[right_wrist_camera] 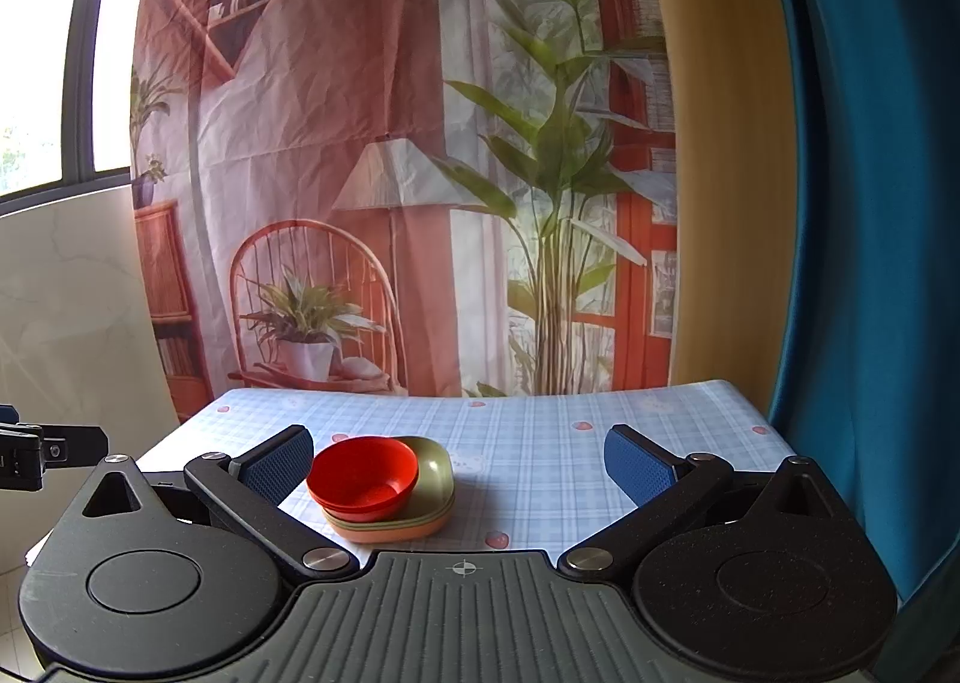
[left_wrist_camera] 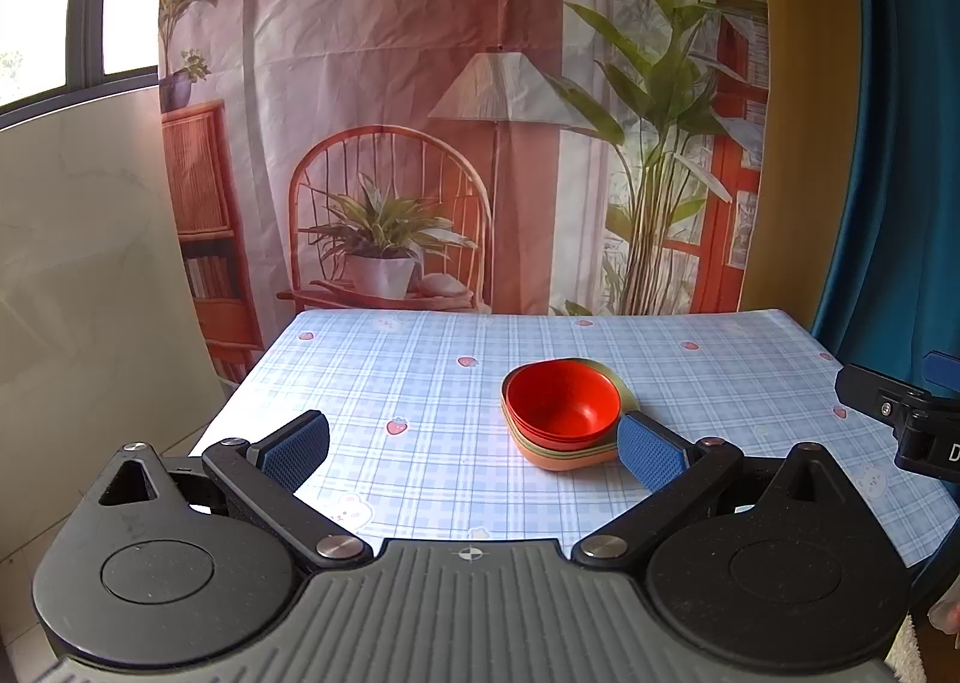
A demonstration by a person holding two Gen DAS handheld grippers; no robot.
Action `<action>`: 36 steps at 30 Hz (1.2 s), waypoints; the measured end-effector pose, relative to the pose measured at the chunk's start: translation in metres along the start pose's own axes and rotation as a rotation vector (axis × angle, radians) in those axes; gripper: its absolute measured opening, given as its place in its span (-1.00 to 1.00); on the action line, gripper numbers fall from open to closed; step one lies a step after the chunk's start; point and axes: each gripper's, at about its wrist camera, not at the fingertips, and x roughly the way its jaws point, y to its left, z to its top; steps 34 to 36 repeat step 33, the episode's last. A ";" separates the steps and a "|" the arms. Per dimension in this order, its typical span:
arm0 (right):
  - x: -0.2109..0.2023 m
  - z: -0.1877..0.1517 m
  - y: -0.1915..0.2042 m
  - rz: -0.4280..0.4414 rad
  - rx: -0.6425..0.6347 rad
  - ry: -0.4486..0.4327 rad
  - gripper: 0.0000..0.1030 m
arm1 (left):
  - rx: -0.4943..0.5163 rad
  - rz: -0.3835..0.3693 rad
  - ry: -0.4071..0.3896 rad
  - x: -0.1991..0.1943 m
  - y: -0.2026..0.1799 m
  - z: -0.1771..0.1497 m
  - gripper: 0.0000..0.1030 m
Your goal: Organize plates and bowls
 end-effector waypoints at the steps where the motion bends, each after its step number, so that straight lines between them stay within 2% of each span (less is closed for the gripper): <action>1: 0.000 0.000 0.000 0.000 0.000 0.000 0.99 | 0.000 0.000 0.000 0.000 0.000 0.000 1.00; 36: 0.001 -0.001 -0.002 0.000 0.007 0.004 0.99 | 0.009 -0.016 0.013 0.001 -0.001 -0.004 1.00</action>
